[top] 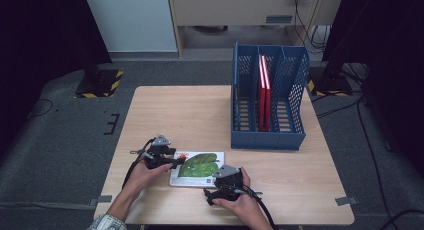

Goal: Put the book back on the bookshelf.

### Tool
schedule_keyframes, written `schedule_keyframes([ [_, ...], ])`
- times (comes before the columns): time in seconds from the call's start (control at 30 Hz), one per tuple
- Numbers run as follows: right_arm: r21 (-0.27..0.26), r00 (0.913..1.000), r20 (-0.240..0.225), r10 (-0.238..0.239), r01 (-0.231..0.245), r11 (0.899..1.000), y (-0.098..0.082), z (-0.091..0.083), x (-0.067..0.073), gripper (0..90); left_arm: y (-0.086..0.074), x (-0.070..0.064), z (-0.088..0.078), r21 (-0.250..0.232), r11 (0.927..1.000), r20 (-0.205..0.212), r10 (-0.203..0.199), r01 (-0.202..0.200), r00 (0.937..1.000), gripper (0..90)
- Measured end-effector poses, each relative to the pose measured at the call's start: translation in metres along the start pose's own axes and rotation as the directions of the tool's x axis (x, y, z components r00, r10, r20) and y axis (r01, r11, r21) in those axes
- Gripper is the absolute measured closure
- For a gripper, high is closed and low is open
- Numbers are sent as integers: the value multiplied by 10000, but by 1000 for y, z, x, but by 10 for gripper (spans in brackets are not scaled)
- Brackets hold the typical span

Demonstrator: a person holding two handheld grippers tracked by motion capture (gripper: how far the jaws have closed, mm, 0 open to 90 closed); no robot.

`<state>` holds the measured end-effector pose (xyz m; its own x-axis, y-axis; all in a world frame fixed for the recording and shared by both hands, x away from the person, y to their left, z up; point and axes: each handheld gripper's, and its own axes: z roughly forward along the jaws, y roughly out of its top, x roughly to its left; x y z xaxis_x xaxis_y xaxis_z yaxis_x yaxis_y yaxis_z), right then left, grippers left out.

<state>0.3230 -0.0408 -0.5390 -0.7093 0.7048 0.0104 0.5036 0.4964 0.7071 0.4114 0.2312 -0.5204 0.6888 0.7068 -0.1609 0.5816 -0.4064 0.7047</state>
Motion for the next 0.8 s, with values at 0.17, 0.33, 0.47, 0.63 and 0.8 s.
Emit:
schedule_keyframes([
  [0.17,-5,10000,-7,18,-18,10000,0,0,0,8,1,0,-2,-84,9999,33,-59,59,10000,354],
  [0.33,57,9999,71,101,-102,9999,1,1,2,4,3,-1,-5,-158,9998,16,-73,73,10000,353],
  [0.47,73,9998,126,139,-140,9999,2,1,2,3,5,-1,-6,-194,9998,38,-105,106,9999,348],
  [0.63,30,9994,266,232,-233,9997,3,2,2,3,7,-2,-9,-272,9996,39,-99,100,9999,348],
  [0.8,35,9989,341,320,-322,9995,3,3,3,3,10,-7,-8,-403,9986,1005,-295,337,9945,392],
])
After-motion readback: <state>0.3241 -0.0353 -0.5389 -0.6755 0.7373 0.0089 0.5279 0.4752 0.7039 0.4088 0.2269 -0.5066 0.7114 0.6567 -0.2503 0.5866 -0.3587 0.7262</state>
